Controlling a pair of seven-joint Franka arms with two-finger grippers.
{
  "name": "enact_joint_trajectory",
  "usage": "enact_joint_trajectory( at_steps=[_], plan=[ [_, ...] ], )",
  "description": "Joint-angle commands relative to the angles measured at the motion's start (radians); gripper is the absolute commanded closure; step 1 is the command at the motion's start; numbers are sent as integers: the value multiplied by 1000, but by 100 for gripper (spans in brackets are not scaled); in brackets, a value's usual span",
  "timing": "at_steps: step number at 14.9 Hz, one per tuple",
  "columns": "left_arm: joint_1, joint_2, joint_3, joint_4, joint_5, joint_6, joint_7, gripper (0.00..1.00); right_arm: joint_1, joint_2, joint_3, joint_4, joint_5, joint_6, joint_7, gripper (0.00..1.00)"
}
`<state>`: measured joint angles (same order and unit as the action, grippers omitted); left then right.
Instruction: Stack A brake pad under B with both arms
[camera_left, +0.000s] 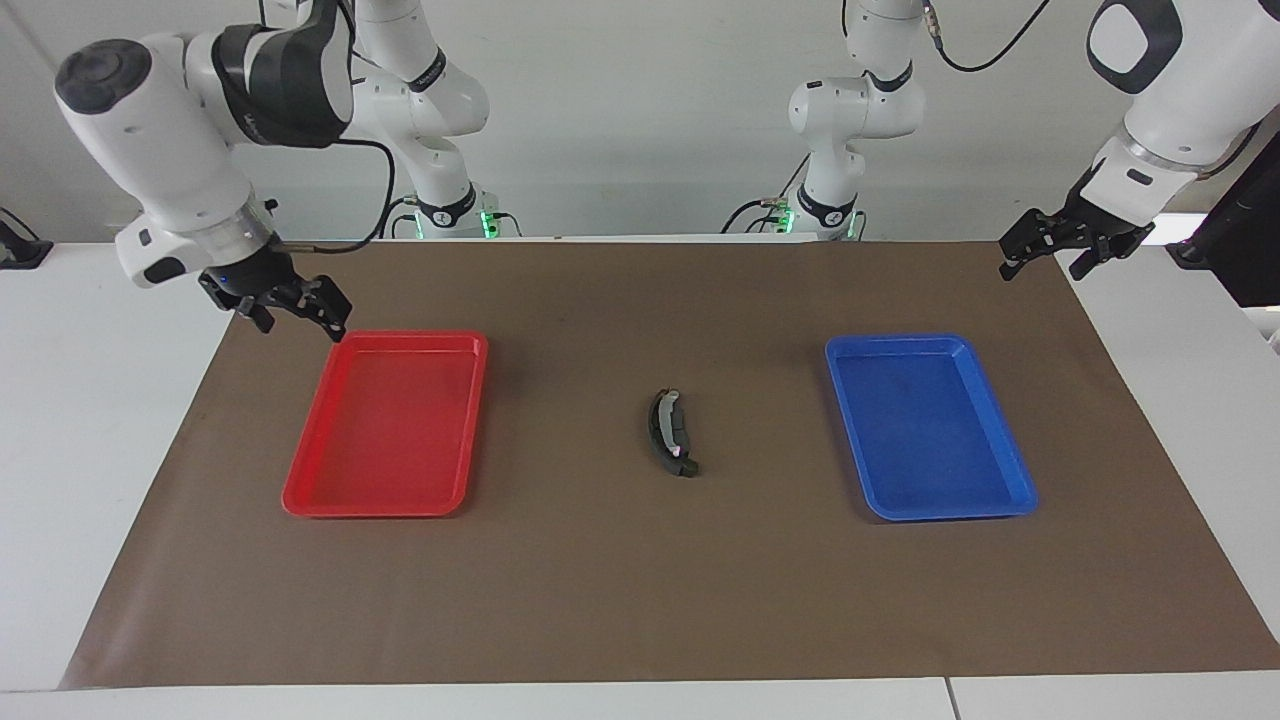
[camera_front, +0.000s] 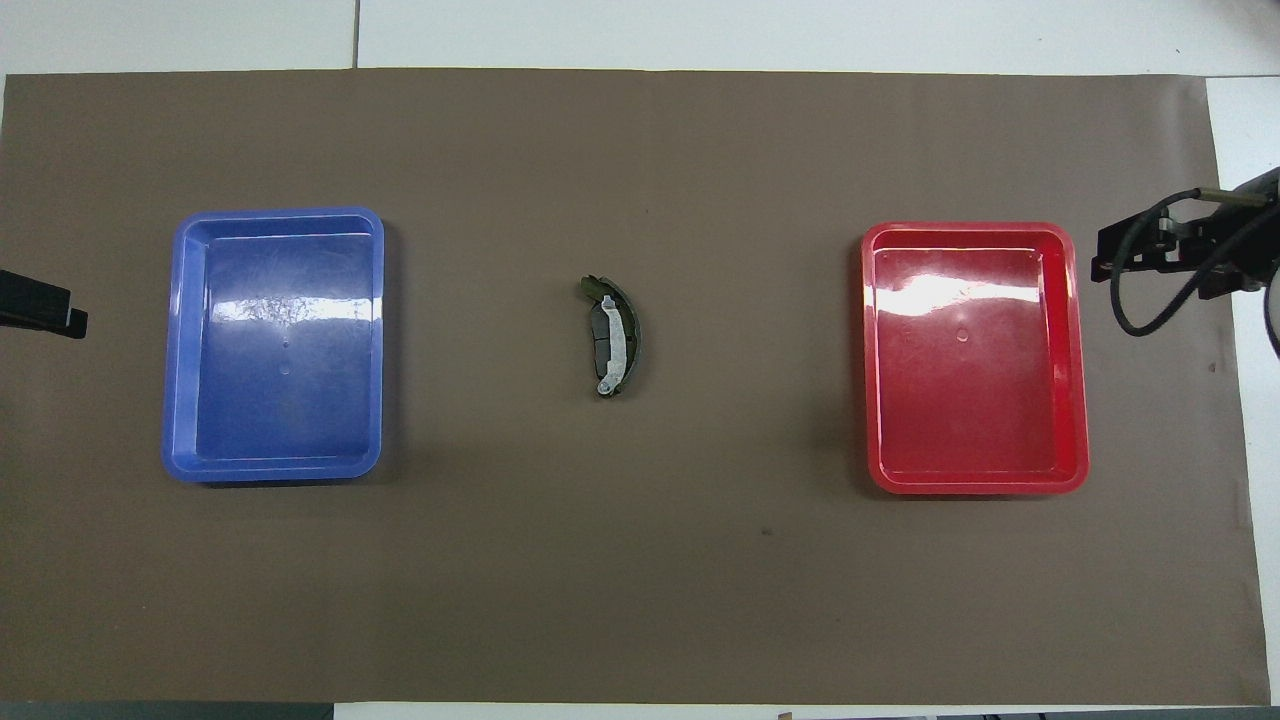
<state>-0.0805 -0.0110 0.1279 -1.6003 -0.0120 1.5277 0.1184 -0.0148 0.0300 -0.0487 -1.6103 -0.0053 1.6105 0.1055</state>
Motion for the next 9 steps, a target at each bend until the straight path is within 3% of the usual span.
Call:
enact_joint_trajectory(
  at_steps=[1,6,9],
  plan=[
    [4,-18,-2,-20,17,3,3,1,2,-22,24,35,-45,-60,-20,1],
    [4,-18,-2,-20,17,3,3,1,21,-64,33,-39,-45,-55,0,1],
    [4,-18,-2,-20,17,3,3,1,21,-39,33,31,-42,-95,-15,1]
  ],
)
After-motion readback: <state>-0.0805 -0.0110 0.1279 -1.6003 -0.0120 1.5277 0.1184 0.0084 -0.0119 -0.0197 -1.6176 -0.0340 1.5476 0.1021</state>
